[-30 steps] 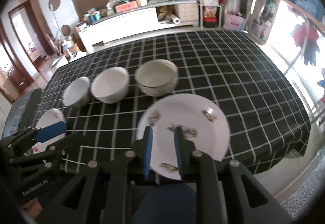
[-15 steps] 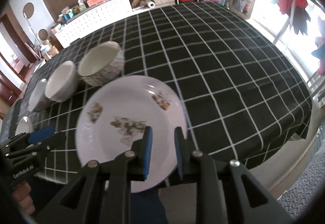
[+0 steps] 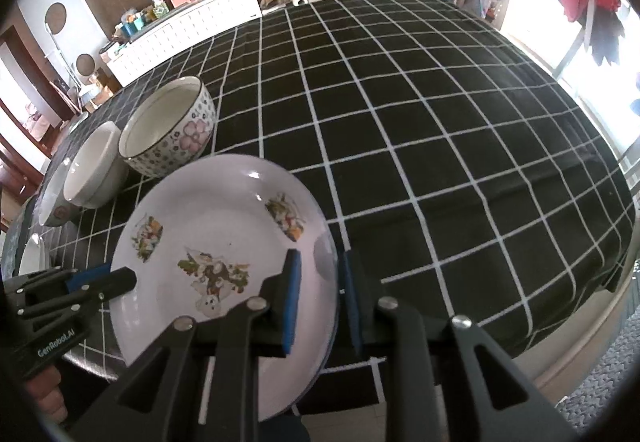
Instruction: Organize plates and bowls
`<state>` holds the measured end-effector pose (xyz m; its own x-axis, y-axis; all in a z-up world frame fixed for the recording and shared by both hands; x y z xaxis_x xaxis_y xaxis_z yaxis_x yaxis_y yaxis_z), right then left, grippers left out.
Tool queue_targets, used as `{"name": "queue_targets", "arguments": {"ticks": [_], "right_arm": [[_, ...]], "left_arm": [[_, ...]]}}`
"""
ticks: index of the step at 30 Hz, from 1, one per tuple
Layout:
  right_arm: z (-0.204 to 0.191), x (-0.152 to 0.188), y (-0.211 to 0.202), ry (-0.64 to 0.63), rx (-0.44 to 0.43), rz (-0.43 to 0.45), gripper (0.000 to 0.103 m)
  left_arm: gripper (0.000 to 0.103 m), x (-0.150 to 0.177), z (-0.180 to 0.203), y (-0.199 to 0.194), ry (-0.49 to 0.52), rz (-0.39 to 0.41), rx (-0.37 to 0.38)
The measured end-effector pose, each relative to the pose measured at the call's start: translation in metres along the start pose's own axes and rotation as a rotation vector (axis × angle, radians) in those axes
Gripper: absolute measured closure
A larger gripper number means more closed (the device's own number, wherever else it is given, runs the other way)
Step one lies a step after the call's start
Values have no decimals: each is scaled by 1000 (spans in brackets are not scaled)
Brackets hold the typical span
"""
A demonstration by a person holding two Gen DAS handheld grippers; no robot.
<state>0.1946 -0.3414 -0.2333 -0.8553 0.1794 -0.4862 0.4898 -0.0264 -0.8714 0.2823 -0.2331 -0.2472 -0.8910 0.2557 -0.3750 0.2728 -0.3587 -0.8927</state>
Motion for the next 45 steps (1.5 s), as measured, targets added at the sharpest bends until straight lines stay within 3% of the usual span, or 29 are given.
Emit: {"name": "queue_targets", "arguments": {"ticks": [6,12,38,45], "right_arm": [[-8,1,-2,-42,32,2,81],[-28,7,-3,-83,5,-15,81],[-179,40,-2,-336,-81,-68,81],[-198,39,2,-342,-100,-66,81]], "left_arm": [[88,5,-6,-1,-13,-5,6],[88,19,-30,-13,-68,0,-1],[92,92,-147,-74,-296,45,-77],[92,98,-165,-80,-321,59,-82]]}}
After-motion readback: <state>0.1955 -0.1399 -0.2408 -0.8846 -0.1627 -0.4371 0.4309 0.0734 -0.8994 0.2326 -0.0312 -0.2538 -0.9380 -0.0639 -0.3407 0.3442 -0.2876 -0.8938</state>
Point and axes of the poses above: each gripper's, at about its wrist camera, not at the fingertips, and y roughly the way its jaws point, z to its right, x to its underside, the point moved 9 cm from there along y, roughly the way its jaws point, and after that the axes turned 6 degrees about x, right-handed, at the moved point
